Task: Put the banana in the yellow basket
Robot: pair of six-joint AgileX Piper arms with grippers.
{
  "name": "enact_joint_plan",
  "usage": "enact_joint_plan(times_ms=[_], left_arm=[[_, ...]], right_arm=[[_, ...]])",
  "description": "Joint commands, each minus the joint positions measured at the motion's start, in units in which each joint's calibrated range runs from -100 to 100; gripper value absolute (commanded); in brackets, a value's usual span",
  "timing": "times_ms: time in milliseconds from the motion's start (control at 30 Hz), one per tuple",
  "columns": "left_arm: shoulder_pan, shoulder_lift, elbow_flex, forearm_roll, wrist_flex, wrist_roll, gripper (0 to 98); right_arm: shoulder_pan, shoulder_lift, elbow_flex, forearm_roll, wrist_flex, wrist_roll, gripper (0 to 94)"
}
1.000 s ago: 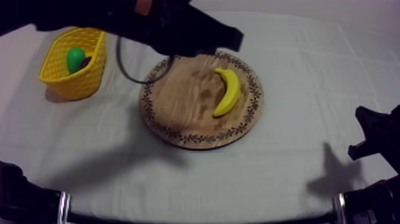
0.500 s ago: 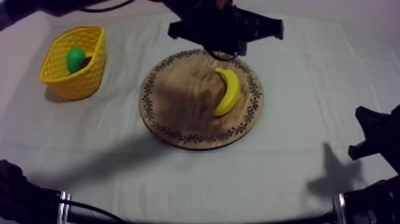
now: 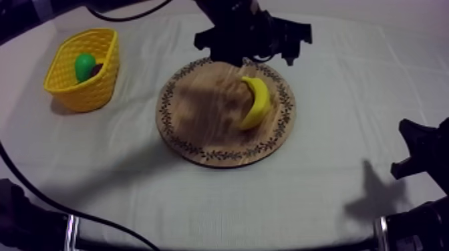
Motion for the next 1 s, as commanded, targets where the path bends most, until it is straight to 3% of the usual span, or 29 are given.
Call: enact_joint_plan(times_ms=[0, 500, 967], left_arm=[[-0.09, 0.77, -0.1, -0.1, 0.05, 0.08, 78.5], [-1.47, 8.26, -0.55, 0.14, -0.84, 0.26, 74.6], [-2.7, 16.03, -5.34, 3.85, 2.2, -2.57, 70.1]], right_arm=[[0.01, 0.0, -0.03, 0.01, 0.03, -0.01, 0.3], [0.01, 0.0, -0.03, 0.01, 0.03, -0.01, 0.3], [0.01, 0.0, -0.03, 0.01, 0.03, -0.01, 0.3]])
